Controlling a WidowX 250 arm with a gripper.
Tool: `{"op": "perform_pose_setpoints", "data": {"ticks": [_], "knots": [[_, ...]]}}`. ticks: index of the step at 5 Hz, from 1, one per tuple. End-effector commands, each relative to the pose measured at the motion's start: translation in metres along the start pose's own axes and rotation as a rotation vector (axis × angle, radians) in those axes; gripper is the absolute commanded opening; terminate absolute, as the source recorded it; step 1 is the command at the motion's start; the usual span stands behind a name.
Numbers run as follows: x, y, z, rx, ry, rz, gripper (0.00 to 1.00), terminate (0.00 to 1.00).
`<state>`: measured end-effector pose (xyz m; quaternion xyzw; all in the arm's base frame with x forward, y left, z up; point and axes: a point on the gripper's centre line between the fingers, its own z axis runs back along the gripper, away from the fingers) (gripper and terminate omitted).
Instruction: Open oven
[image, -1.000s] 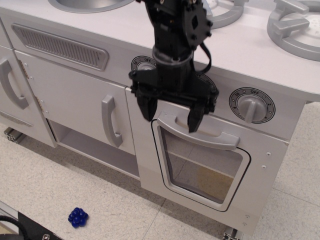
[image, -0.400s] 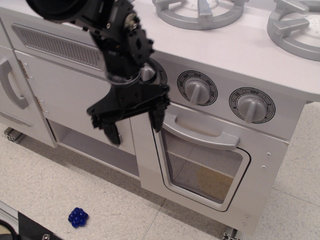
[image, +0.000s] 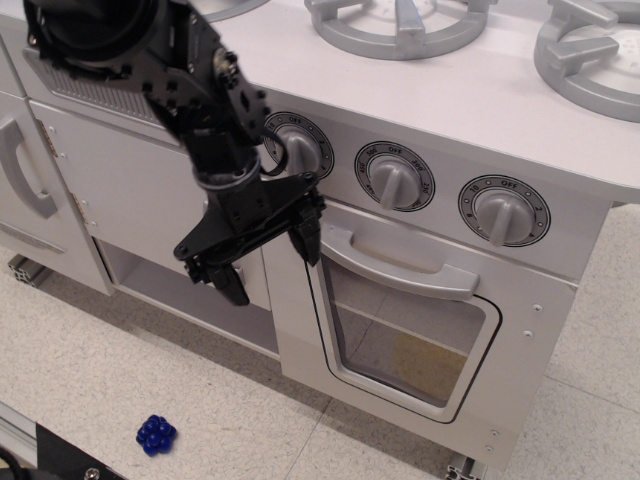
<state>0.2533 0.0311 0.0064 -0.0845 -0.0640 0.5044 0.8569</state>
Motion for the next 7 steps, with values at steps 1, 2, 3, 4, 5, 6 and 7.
{"op": "perform_pose_setpoints", "data": {"ticks": [1, 2, 3, 4, 5, 6, 7], "knots": [[-0.005, -0.022, -0.001, -0.109, 0.018, 0.006, 1.0, 0.0], [-0.006, -0.032, 0.001, -0.147, 0.011, 0.023, 1.0, 0.0], [-0.006, -0.041, -0.003, -0.156, 0.003, 0.043, 1.0, 0.0], [-0.007, -0.042, -0.01, -0.151, -0.006, 0.048, 1.0, 0.0], [-0.009, -0.043, -0.017, -0.16, -0.017, 0.045, 1.0, 0.0], [-0.008, -0.042, -0.023, -0.151, -0.013, 0.064, 1.0, 0.0], [-0.01, -0.032, -0.024, -0.136, 0.001, 0.061, 1.0, 0.0]]}}
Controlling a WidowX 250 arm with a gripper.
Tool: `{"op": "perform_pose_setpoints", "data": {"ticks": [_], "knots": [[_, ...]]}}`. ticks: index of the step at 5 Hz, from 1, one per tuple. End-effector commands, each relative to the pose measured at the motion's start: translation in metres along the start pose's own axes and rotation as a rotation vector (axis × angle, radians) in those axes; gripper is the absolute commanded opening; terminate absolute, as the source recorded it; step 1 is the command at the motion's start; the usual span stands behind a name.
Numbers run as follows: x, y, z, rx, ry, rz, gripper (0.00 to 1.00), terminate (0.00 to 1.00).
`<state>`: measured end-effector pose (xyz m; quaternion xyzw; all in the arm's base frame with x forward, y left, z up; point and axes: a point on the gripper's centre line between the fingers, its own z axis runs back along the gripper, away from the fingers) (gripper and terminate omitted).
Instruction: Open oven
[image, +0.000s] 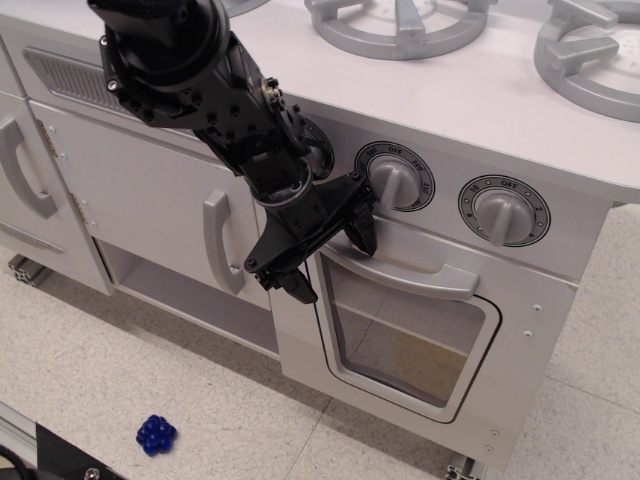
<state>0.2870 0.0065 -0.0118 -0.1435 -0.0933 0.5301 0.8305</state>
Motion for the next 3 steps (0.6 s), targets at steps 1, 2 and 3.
{"op": "perform_pose_setpoints", "data": {"ticks": [1, 2, 3], "knots": [[-0.011, 0.019, 0.009, 0.024, 0.02, -0.052, 1.0, 0.0], [-0.018, 0.034, 0.016, 0.059, 0.034, -0.103, 1.0, 0.0], [-0.021, 0.045, 0.021, 0.092, 0.046, -0.148, 1.0, 0.0]]}}
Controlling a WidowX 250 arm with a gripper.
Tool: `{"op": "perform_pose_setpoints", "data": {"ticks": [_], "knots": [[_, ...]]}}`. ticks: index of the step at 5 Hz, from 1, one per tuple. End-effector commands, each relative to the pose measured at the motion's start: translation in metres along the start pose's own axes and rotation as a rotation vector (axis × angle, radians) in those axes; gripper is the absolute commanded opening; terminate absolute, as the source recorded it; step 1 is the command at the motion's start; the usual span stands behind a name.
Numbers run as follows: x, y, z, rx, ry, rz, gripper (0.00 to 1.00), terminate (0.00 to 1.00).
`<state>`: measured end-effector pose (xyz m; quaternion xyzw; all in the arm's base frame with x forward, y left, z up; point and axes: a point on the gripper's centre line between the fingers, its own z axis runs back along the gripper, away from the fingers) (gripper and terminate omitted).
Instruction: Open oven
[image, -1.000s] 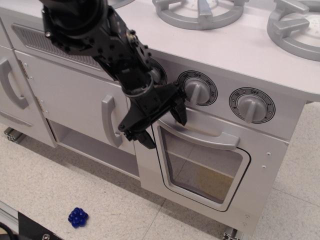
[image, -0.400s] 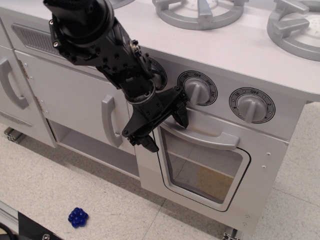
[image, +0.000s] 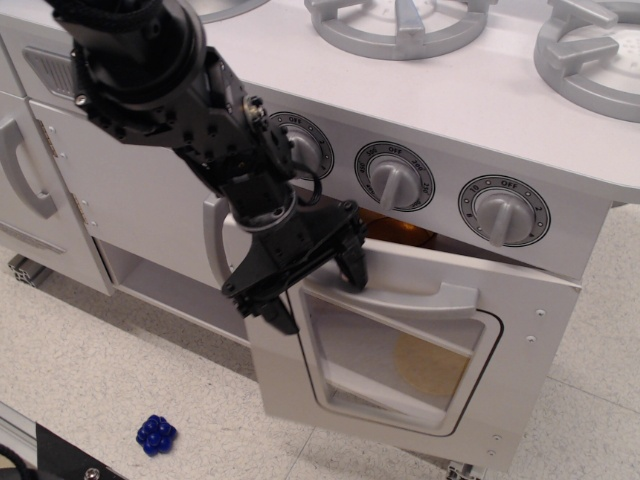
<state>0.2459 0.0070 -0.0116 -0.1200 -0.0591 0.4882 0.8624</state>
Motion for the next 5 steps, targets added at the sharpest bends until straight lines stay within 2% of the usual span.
{"op": "perform_pose_setpoints", "data": {"ticks": [1, 2, 3, 4, 5], "knots": [[-0.017, 0.014, 0.025, 0.132, 0.015, -0.234, 1.0, 0.0], [-0.023, 0.014, 0.047, 0.235, 0.051, -0.372, 1.0, 0.0], [-0.019, 0.008, 0.073, 0.26, 0.011, -0.454, 1.0, 0.0], [-0.002, -0.003, 0.085, 0.262, -0.033, -0.541, 1.0, 0.0], [0.021, -0.01, 0.082, 0.24, -0.109, -0.579, 1.0, 0.0]]}}
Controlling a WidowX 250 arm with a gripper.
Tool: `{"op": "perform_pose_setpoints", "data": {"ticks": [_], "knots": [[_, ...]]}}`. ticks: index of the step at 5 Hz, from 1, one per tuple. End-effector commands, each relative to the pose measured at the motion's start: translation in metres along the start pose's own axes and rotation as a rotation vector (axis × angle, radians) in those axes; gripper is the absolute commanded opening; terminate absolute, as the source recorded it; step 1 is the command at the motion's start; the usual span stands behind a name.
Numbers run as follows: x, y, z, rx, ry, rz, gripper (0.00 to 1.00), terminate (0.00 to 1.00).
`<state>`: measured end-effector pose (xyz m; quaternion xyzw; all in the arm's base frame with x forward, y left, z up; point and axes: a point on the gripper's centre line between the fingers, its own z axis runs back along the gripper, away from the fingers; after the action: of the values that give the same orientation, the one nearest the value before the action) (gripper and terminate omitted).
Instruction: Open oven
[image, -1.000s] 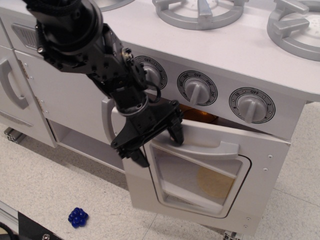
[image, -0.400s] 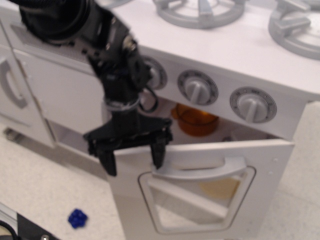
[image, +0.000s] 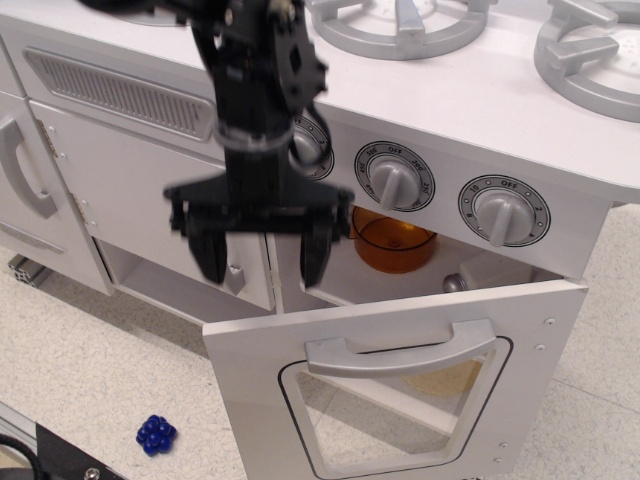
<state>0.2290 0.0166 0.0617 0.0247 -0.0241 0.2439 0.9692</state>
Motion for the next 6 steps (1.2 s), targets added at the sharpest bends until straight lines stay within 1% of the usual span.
{"op": "perform_pose_setpoints", "data": {"ticks": [1, 2, 3, 4, 5, 6], "knots": [[0.039, 0.009, -0.013, -0.052, -0.158, 0.019, 1.0, 0.0], [0.043, 0.012, -0.051, -0.025, -0.116, 0.044, 1.0, 0.0], [0.044, 0.012, -0.077, 0.009, -0.163, 0.139, 1.0, 0.0], [0.035, 0.014, -0.081, -0.035, -0.128, 0.212, 1.0, 0.0], [0.014, 0.022, -0.066, -0.088, -0.098, 0.199, 1.0, 0.0], [-0.004, 0.024, -0.063, -0.101, -0.076, 0.151, 1.0, 0.0]]}}
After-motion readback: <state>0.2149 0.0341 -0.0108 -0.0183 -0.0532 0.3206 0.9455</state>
